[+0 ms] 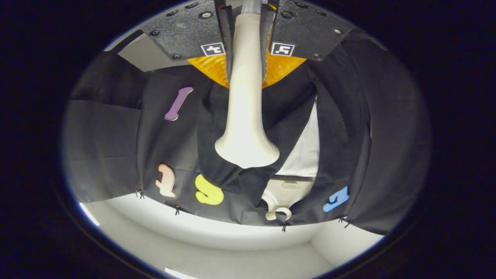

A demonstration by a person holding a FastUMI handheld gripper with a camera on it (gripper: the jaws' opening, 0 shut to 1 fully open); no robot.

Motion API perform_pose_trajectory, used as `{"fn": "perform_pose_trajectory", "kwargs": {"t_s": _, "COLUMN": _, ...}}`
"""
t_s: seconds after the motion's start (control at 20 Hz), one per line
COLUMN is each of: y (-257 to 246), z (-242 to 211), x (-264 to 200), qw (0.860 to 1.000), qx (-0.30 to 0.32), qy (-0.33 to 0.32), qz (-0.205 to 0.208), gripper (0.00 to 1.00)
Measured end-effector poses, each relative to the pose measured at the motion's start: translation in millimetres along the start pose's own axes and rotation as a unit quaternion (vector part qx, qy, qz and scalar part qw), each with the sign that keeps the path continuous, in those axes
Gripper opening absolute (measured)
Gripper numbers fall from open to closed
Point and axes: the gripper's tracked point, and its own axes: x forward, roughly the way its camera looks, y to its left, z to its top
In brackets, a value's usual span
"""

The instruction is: Iron the clothes twice with a garment steamer, once on the left side and once on the right side.

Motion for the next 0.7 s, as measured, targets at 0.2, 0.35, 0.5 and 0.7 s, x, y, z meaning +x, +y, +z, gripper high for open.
{"fn": "perform_pose_trajectory", "kwargs": {"t_s": 0.2, "y": 7, "z": -23, "x": -3, "qw": 1.0, "qx": -0.012, "qy": 0.013, "qz": 0.006, "gripper": 0.3}}
{"fn": "perform_pose_trajectory", "kwargs": {"t_s": 0.35, "y": 9, "z": -44, "x": -8, "qw": 0.999, "qx": -0.023, "qy": 0.026, "qz": 0.01, "gripper": 0.3}}
{"fn": "perform_pose_trajectory", "kwargs": {"t_s": 0.5, "y": 10, "z": -64, "x": -11, "qw": 0.999, "qx": -0.025, "qy": 0.039, "qz": 0.012, "gripper": 0.3}}
{"fn": "perform_pose_trajectory", "kwargs": {"t_s": 0.7, "y": 9, "z": -93, "x": -15, "qw": 0.997, "qx": -0.044, "qy": 0.057, "qz": 0.012, "gripper": 0.3}}
